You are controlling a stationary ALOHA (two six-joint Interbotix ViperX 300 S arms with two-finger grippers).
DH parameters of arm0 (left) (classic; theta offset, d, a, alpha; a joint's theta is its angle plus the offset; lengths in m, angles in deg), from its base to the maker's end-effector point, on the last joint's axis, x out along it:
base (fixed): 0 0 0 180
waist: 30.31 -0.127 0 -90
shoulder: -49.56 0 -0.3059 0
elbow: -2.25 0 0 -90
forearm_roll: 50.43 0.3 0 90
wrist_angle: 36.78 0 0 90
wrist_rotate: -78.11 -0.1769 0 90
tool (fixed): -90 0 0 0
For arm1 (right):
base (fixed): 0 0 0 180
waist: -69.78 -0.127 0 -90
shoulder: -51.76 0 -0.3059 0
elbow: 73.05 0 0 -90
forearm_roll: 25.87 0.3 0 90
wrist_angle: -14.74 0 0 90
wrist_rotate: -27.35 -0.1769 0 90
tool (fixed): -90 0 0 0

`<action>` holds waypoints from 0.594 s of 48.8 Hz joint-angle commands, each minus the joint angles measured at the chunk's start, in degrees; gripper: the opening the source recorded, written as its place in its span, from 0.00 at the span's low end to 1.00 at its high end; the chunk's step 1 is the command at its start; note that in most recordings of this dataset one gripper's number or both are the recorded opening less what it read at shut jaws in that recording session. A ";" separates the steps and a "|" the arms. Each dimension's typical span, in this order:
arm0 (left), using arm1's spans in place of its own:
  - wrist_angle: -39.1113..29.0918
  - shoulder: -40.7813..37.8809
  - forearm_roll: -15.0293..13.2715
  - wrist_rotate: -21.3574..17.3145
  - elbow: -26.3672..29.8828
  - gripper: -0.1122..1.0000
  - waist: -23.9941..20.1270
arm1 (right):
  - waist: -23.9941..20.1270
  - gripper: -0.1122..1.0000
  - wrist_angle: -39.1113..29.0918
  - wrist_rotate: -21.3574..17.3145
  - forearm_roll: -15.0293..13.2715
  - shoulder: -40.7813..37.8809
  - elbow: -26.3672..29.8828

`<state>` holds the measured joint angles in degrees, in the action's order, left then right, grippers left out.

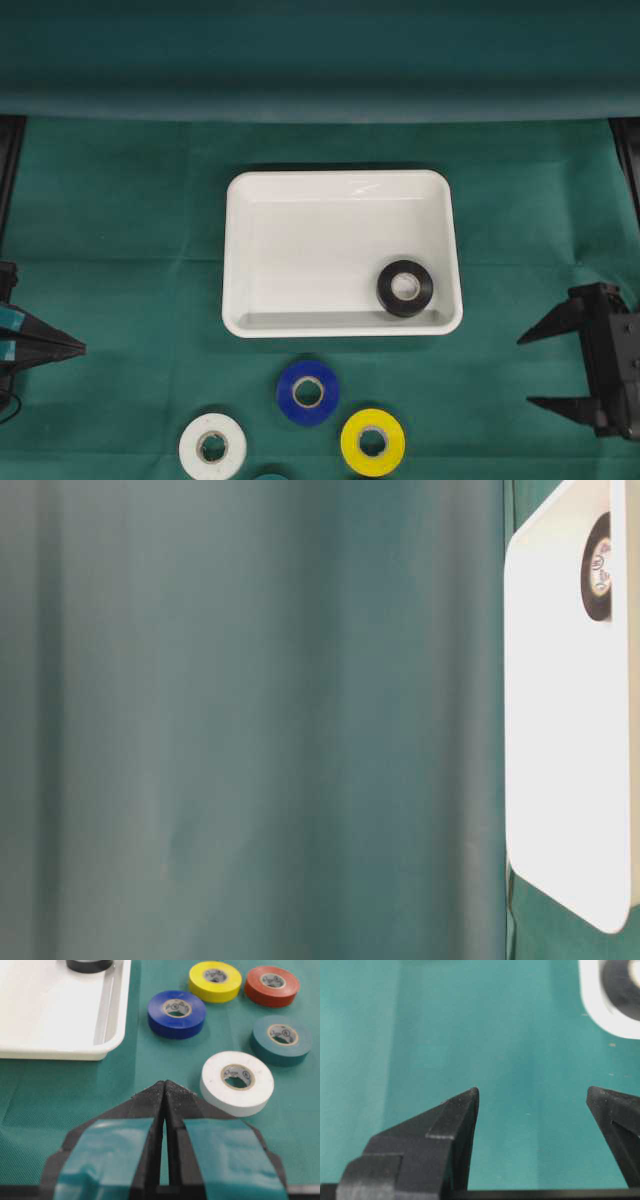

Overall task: Put the tape into the white case with the right arm.
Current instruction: 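Open the right gripper, release the black roll, withdraw right, then move the right gripper toward the teal tape roll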

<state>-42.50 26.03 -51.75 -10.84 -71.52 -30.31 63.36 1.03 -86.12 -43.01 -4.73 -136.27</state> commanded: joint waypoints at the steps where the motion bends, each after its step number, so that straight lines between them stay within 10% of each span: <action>1: 0.35 -0.44 0.00 0.00 0.62 0.10 -0.18 | -1.85 0.65 0.53 -0.09 0.09 -0.09 0.62; 29: 0.35 -0.44 0.00 0.00 0.62 0.10 -0.18 | -2.11 0.65 0.79 0.00 -0.18 -3.08 2.20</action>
<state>-42.50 26.03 -51.66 -10.84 -71.52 -30.31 61.43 1.12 -86.03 -43.09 -6.76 -135.92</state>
